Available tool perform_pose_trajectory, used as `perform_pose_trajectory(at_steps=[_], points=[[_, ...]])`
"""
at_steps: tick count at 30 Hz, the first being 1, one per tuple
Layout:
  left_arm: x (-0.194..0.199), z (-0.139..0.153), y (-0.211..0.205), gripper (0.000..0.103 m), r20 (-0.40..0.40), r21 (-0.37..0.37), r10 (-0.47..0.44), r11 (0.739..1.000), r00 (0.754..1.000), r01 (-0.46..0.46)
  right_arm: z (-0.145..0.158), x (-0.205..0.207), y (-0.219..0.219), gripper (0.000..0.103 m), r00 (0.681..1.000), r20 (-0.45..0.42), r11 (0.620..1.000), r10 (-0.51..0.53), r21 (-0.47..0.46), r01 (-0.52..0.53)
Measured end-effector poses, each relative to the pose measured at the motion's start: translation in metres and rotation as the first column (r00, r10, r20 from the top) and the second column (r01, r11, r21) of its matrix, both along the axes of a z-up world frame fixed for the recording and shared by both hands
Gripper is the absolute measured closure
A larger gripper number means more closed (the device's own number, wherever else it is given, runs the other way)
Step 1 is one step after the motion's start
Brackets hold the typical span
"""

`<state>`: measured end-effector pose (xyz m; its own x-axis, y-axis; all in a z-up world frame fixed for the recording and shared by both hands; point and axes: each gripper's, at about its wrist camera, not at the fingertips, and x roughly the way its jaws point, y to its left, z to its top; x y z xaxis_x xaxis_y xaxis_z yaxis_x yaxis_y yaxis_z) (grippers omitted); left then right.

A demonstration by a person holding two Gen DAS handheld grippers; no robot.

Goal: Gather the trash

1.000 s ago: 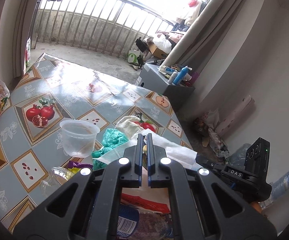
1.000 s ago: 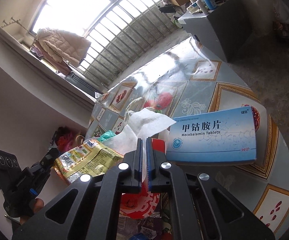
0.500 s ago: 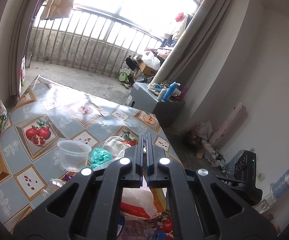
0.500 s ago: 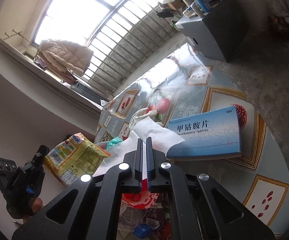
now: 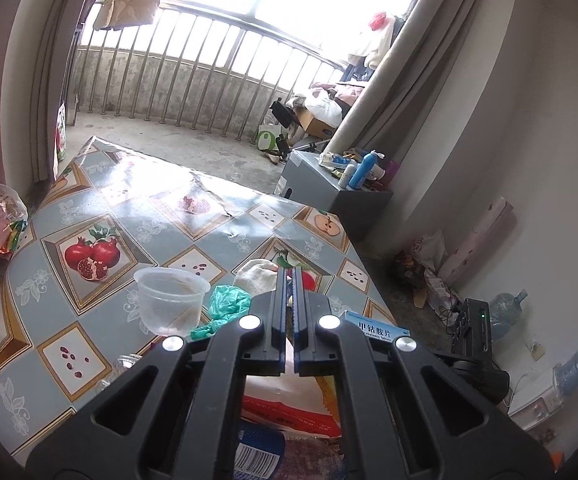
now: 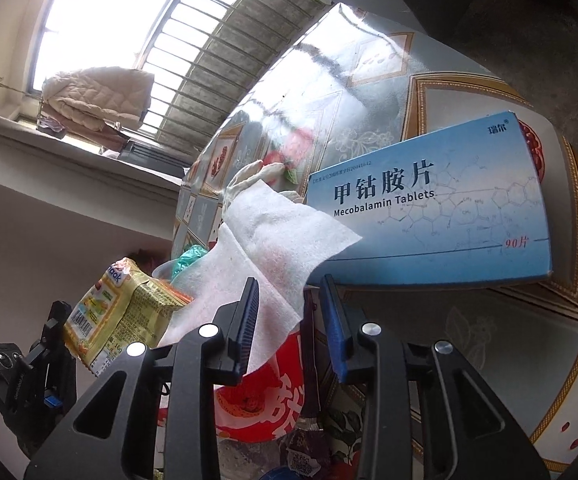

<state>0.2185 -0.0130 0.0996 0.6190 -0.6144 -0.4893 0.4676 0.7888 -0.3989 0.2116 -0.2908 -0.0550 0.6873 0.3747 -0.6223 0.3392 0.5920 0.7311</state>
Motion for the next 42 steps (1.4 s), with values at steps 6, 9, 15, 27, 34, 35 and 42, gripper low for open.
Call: perform_pose_trajectory(at_steps=[6, 9, 15, 27, 34, 35, 42], points=[[0.0, 0.002, 0.003, 0.103, 0.003, -0.011, 0.008, 1.0, 1.0, -0.008, 0.027, -0.005, 0.003, 0.099, 0.996, 0.093, 0.996, -0.002, -0.087, 0.01], [-0.002, 0.009, 0.004, 0.103, 0.018, -0.021, 0.011, 1.0, 1.0, -0.01, 0.05, -0.016, 0.002, 0.1, 0.986, 0.165, 0.992, 0.002, -0.128, 0.019], [-0.012, 0.027, 0.003, 0.103, 0.05, -0.052, 0.0, 0.999, 0.999, 0.003, 0.086, -0.042, -0.013, 0.1, 0.965, 0.262, 0.989, -0.018, -0.14, 0.056], [-0.024, 0.017, -0.019, 0.103, 0.026, -0.015, -0.045, 0.999, 0.999, 0.045, 0.078, -0.064, -0.032, 0.096, 0.984, 0.159, 0.955, -0.075, -0.272, 0.117], [-0.023, 0.011, -0.022, 0.103, 0.012, 0.002, -0.052, 0.999, 0.999, 0.052, 0.067, -0.061, -0.037, 0.096, 0.988, 0.107, 0.924, -0.112, -0.354, 0.143], [-0.023, 0.011, -0.022, 0.103, 0.013, 0.002, -0.052, 0.999, 0.999, 0.052, 0.067, -0.061, -0.037, 0.096, 0.988, 0.106, 0.923, -0.111, -0.358, 0.142], [-0.024, 0.012, -0.024, 0.103, 0.012, 0.003, -0.051, 0.999, 0.999, 0.051, 0.063, -0.063, -0.041, 0.094, 0.981, 0.117, 0.916, -0.158, -0.354, 0.19]])
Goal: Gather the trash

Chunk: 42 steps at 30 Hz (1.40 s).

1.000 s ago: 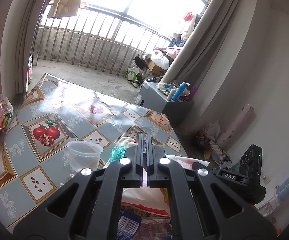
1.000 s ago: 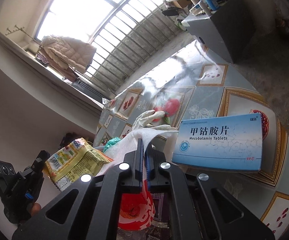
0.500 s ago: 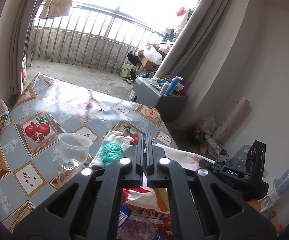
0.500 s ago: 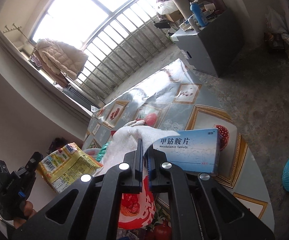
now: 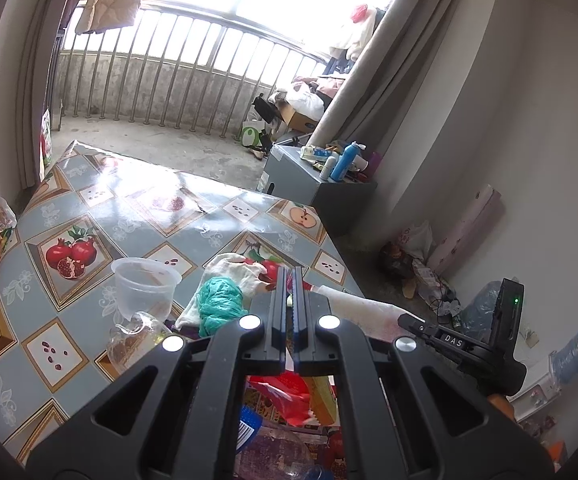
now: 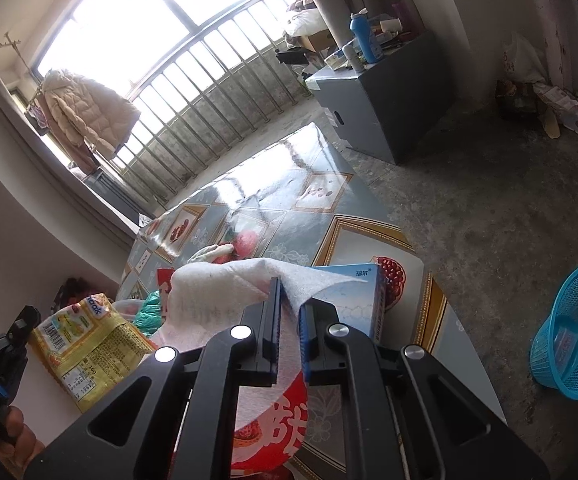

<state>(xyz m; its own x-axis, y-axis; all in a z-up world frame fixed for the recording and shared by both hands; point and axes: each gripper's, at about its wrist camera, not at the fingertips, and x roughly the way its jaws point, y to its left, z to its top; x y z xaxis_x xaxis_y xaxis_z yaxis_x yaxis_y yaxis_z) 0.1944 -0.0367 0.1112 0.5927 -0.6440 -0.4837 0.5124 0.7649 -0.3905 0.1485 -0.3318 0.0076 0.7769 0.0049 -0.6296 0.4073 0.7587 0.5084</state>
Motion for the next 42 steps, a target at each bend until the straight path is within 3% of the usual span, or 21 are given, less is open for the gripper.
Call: perform_pose_trajectory(at_steps=[8, 16, 26, 33, 42], points=[[0.001, 0.0, -0.002, 0.103, 0.003, -0.003, 0.002, 1.0, 1.0, -0.002, 0.018, -0.012, 0.002, 0.099, 0.994, 0.104, 1.0, 0.024, 0.001, -0.025], [-0.011, 0.034, -0.01, 0.103, 0.084, -0.026, -0.027, 0.999, 0.996, 0.03, 0.05, -0.05, -0.021, 0.1, 0.964, 0.266, 0.997, -0.007, 0.078, -0.014], [-0.048, 0.067, -0.076, 0.103, 0.147, -0.039, -0.182, 0.981, 0.972, 0.19, 0.069, -0.134, -0.069, 0.1, 0.927, 0.339, 0.987, -0.158, 0.063, 0.146], [-0.078, 0.049, -0.176, 0.103, 0.048, -0.049, -0.378, 0.924, 0.925, 0.38, 0.052, -0.211, -0.116, 0.1, 0.896, 0.305, 0.946, -0.323, 0.083, 0.313], [-0.14, -0.029, -0.336, 0.103, -0.093, 0.017, -0.568, 0.82, 0.817, 0.572, 0.002, -0.28, -0.184, 0.1, 0.868, 0.135, 0.879, -0.477, 0.059, 0.474]])
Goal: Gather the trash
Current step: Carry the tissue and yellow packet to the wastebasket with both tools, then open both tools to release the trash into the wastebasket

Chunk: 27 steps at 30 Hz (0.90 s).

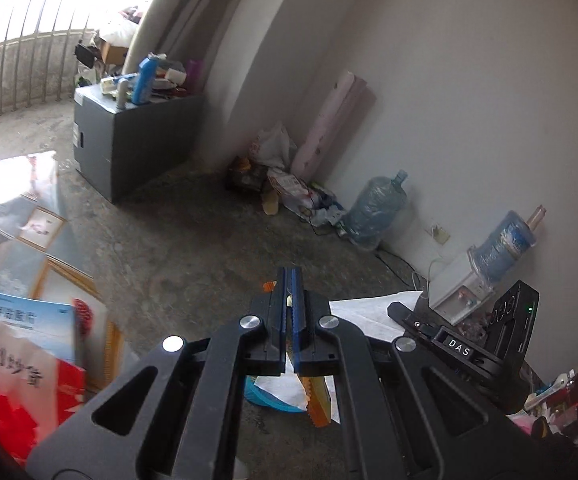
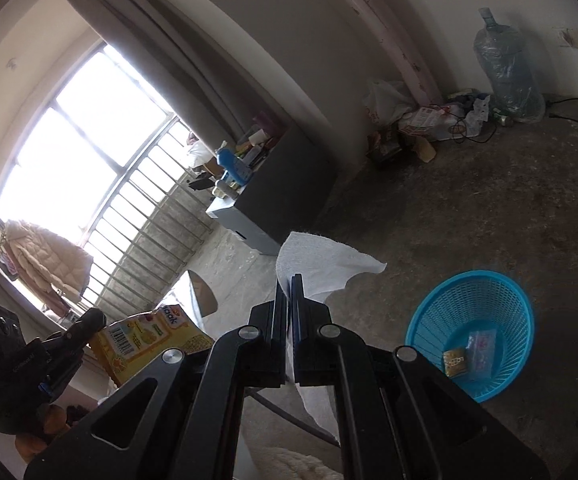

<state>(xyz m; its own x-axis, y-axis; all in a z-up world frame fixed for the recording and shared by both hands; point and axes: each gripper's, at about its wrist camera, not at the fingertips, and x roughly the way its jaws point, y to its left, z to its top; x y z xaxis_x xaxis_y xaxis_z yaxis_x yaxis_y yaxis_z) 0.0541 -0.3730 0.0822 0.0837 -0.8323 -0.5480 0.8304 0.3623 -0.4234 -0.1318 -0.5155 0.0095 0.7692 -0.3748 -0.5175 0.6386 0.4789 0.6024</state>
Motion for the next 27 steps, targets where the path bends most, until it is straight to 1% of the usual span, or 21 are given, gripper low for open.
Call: perform_pose_trajectory(at_steps=[4, 6, 9, 15, 18, 19, 21, 22, 23, 24, 25, 26, 27], points=[[-0.018, -0.04, -0.067, 0.103, -0.029, 0.07, -0.061, 0.996, 0.998, 0.063, -0.029, -0.004, -0.035, 0.1, 0.995, -0.089, 0.998, -0.043, 0.032, 0.046], [-0.023, -0.065, -0.099, 0.103, -0.045, 0.119, -0.083, 0.989, 0.996, 0.088, -0.046, -0.005, -0.052, 0.1, 0.991, -0.124, 0.997, -0.053, 0.052, 0.06], [-0.022, -0.099, -0.137, 0.103, -0.093, 0.177, -0.104, 0.977, 0.99, 0.119, -0.072, -0.005, -0.074, 0.1, 0.985, -0.163, 0.992, -0.063, 0.098, 0.079], [-0.015, -0.162, -0.191, 0.103, -0.144, 0.276, -0.107, 0.95, 0.984, 0.144, -0.131, -0.001, -0.112, 0.1, 0.975, -0.21, 0.971, -0.07, 0.211, 0.116], [-0.01, -0.191, -0.212, 0.102, -0.169, 0.324, -0.099, 0.934, 0.981, 0.151, -0.163, -0.001, -0.131, 0.1, 0.972, -0.223, 0.951, -0.073, 0.277, 0.135], [-0.01, -0.201, -0.218, 0.102, -0.172, 0.343, -0.096, 0.927, 0.98, 0.151, -0.176, 0.0, -0.137, 0.1, 0.97, -0.231, 0.939, -0.071, 0.312, 0.143], [-0.01, -0.218, -0.225, 0.097, -0.19, 0.371, -0.089, 0.916, 0.978, 0.155, -0.198, 0.003, -0.146, 0.099, 0.964, -0.26, 0.919, -0.052, 0.364, 0.148], [-0.009, -0.227, -0.23, 0.089, -0.201, 0.392, -0.083, 0.907, 0.976, 0.158, -0.208, 0.007, -0.15, 0.099, 0.955, -0.295, 0.913, -0.034, 0.38, 0.15], [-0.009, -0.234, -0.235, 0.081, -0.205, 0.411, -0.073, 0.898, 0.976, 0.154, -0.218, 0.011, -0.154, 0.093, 0.938, -0.347, 0.907, -0.008, 0.392, 0.153], [-0.008, -0.238, -0.236, 0.078, -0.207, 0.421, -0.068, 0.895, 0.976, 0.151, -0.227, 0.014, -0.155, 0.077, 0.918, -0.396, 0.905, 0.009, 0.394, 0.161], [-0.009, -0.24, -0.238, 0.078, -0.202, 0.425, -0.063, 0.893, 0.977, 0.145, -0.234, 0.016, -0.156, 0.065, 0.894, -0.447, 0.904, 0.019, 0.389, 0.175], [-0.008, -0.24, -0.238, 0.077, -0.196, 0.424, -0.06, 0.895, 0.979, 0.14, -0.24, 0.018, -0.156, 0.048, 0.871, -0.49, 0.907, 0.025, 0.379, 0.186], [-0.008, -0.239, -0.238, 0.077, -0.195, 0.419, -0.059, 0.897, 0.979, 0.137, -0.245, 0.02, -0.155, 0.041, 0.851, -0.523, 0.91, 0.039, 0.371, 0.186]])
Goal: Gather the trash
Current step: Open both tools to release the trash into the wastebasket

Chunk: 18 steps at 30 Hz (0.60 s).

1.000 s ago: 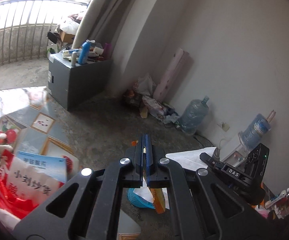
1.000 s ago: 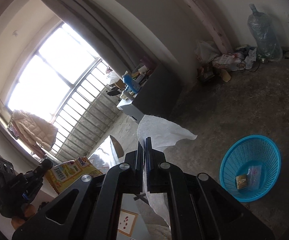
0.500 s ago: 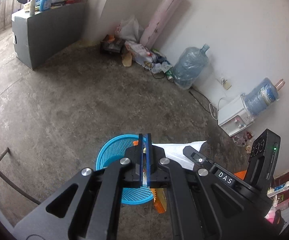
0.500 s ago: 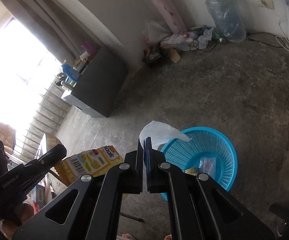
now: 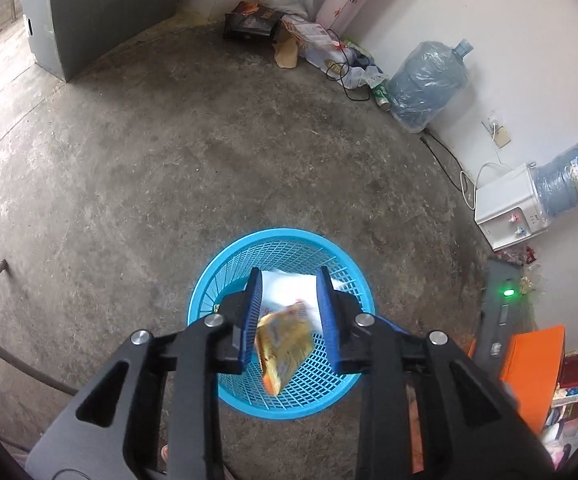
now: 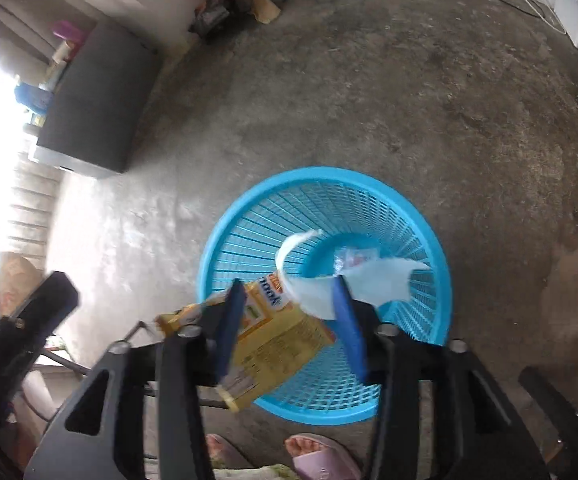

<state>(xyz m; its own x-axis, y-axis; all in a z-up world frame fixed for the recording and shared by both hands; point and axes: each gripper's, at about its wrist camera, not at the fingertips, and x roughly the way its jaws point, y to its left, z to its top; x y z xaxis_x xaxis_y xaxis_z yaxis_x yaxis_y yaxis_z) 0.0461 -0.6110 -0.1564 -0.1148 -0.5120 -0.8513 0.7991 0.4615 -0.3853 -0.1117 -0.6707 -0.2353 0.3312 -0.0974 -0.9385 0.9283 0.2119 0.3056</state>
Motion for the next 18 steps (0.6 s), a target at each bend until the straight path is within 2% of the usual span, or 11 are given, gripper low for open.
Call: perform_pose_trajectory(at_steps=[3, 6, 12, 18], points=[[-0.001, 0.009, 0.003, 0.074, 0.002, -0.02, -0.003, 1.0, 1.0, 0.003, -0.006, 0.001, 0.001, 0.034, 0.995, -0.086, 0.999, 0.041, -0.01, -0.042], [-0.001, 0.022, 0.008, 0.074, 0.018, -0.03, 0.009, 1.0, 1.0, -0.008, 0.002, -0.006, 0.003, 0.033, 0.995, -0.097, 0.998, 0.037, -0.037, -0.041], [-0.001, 0.064, 0.032, 0.07, 0.069, -0.057, 0.053, 0.997, 0.996, -0.049, 0.046, -0.028, 0.021, 0.033, 1.0, -0.025, 0.99, 0.001, -0.139, -0.005], [-0.009, 0.128, 0.078, 0.058, 0.148, -0.133, 0.076, 0.989, 0.986, -0.056, 0.11, -0.037, 0.07, 0.033, 0.998, 0.054, 0.964, 0.026, -0.265, -0.011]])
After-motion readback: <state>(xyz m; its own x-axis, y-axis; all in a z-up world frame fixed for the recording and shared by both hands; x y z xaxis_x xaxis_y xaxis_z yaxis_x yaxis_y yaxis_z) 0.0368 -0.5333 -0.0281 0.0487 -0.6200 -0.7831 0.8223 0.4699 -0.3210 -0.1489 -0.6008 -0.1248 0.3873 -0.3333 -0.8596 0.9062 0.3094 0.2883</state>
